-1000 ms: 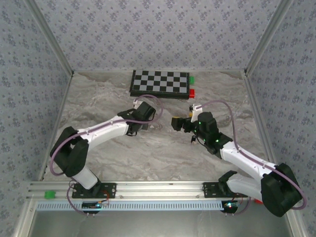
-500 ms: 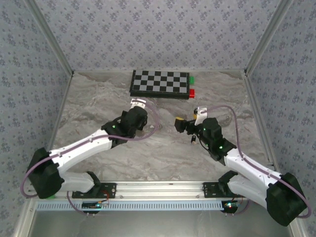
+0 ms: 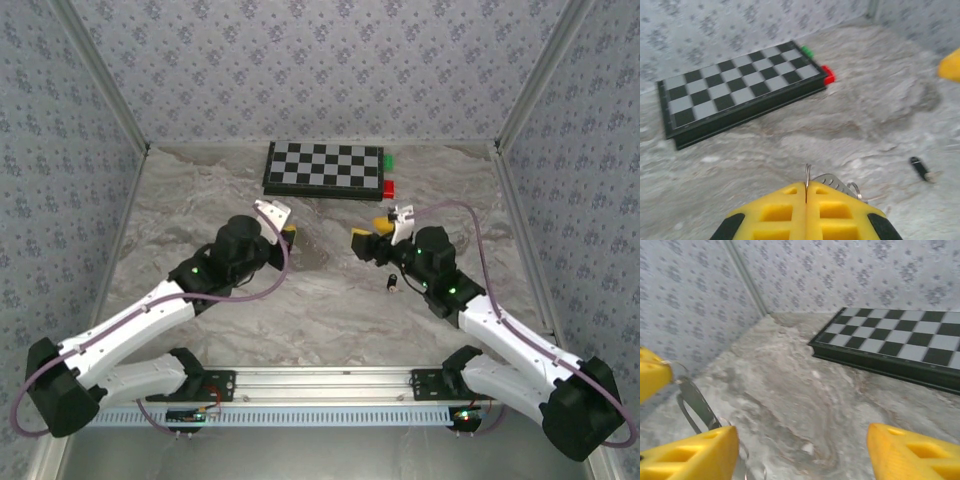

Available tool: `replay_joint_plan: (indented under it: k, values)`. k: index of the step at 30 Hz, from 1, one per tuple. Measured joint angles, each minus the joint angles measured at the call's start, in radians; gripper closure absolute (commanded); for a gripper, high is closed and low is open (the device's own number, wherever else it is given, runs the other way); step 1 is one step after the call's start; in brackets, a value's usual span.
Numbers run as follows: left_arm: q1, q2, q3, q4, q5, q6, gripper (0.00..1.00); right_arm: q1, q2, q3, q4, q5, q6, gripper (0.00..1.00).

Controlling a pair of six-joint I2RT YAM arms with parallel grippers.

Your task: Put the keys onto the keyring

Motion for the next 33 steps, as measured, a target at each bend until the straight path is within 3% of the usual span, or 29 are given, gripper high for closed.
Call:
replay_joint_plan:
  k: [6, 12, 25, 33]
  values:
    - [0.063, -0.042, -0.043, 0.066, 0.233, -0.028, 1.0, 0.0, 0.036, 0.063, -0.016, -0.102, 0.029, 0.57]
    - [0.071, -0.042, -0.045, 0.098, 0.375, -0.038, 1.0, 0.0, 0.05, 0.069, -0.01, -0.206, 0.039, 0.6]
    - [0.112, -0.036, -0.046, 0.185, 0.563, -0.121, 1.0, 0.0, 0.105, 0.078, 0.117, -0.418, 0.101, 0.67]
    - [0.155, 0.021, -0.046, 0.246, 0.608, -0.307, 1.0, 0.0, 0.135, 0.092, 0.169, -0.454, 0.16, 0.67]
